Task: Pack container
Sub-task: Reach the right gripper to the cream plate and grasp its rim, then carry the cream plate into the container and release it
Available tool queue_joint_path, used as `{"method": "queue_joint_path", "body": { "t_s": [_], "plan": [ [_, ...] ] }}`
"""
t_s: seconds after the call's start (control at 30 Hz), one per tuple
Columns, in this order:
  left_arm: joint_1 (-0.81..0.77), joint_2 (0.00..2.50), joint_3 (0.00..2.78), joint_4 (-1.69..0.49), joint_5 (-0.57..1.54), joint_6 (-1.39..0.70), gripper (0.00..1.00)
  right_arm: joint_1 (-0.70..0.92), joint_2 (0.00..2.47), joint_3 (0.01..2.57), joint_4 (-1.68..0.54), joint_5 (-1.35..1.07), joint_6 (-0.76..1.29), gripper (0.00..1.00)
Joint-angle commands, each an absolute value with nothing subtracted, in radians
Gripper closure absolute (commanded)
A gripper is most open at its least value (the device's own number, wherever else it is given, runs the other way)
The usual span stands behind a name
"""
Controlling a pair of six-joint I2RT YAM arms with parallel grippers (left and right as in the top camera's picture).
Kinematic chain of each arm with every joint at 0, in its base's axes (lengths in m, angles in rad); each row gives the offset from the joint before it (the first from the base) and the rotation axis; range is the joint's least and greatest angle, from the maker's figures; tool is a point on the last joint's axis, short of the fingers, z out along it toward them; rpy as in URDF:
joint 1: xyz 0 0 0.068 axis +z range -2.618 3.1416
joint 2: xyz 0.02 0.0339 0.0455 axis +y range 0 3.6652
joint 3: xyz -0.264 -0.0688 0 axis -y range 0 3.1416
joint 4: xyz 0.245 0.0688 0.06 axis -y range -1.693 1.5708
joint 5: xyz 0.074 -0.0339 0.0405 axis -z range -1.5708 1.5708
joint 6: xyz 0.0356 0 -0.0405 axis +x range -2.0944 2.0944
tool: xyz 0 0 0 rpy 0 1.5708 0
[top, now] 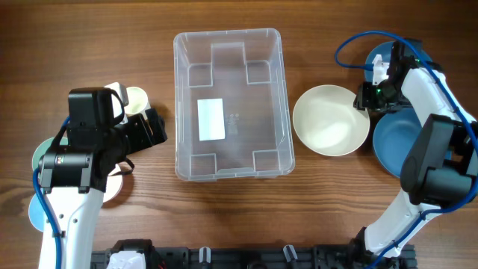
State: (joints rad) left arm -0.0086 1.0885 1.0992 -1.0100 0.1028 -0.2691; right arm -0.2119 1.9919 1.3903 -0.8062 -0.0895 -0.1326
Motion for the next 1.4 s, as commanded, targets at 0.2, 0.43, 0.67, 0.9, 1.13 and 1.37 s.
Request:
{"method": "queue_joint_path", "body": {
  "t_s": [0.2,0.43,0.67,0.9,1.13,1.37],
  "plan": [
    [-0.015,1.09,1.121,-1.006,0.103,-0.278,0.0,-0.199,2.004,1.4,-0.832,-0.106,-0.132,0.61],
    [-0.015,1.09,1.121,-1.006,0.103,-0.278,0.0,-0.199,2.005,1.399,-0.87,-0.159,-0.159,0.71],
    [-0.015,1.09,1.121,-1.006,0.103,-0.278,0.0,-0.199,2.005,1.399,-0.881,-0.159,-0.155,0.84],
    [-0.015,1.09,1.121,-1.006,0.103,-0.278,0.0,-0.199,2.005,1.399,-0.883,-0.158,-0.146,0.96],
    [-0.015,1.09,1.121,-1.002,0.103,-0.278,0.0,-0.199,2.005,1.399,-0.87,-0.156,-0.068,0.96],
    [-0.015,1.09,1.121,-0.985,0.103,-0.278,0.0,-0.199,1.844,1.439,-0.842,-0.227,-0.015,0.96]
  ]
}}
